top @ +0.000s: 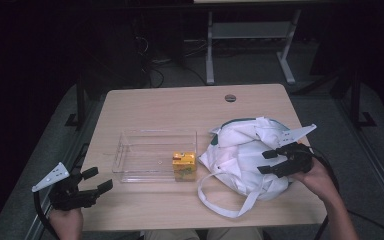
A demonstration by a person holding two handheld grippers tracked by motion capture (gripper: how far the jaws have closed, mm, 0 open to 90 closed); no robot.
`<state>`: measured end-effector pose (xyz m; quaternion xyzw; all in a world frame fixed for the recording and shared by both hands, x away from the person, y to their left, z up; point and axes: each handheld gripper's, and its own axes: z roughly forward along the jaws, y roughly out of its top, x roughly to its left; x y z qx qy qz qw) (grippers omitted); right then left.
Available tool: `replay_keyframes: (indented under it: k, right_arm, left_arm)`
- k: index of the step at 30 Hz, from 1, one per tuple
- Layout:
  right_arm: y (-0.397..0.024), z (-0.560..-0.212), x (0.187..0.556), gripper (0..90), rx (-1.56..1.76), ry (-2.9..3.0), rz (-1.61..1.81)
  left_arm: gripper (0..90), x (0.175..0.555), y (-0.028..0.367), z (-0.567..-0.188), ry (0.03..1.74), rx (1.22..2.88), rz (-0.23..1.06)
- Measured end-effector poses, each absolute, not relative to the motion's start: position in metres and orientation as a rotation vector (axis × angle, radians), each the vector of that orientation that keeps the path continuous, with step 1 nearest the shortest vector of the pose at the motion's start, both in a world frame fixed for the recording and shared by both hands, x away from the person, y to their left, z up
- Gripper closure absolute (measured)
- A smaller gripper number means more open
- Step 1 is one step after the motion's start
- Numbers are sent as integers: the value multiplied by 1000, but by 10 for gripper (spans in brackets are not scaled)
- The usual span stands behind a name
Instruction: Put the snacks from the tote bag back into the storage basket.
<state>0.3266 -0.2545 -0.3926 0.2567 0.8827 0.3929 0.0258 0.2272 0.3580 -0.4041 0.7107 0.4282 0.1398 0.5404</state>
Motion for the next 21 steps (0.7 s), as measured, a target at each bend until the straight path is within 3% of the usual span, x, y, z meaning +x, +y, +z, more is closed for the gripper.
replay_keyframes:
  k: [21]
  right_arm:
    - [-263, -405, 295, 341, 806, 2600, 1325]
  left_arm:
    - [126, 228, 356, -404, 997, 1698, 332]
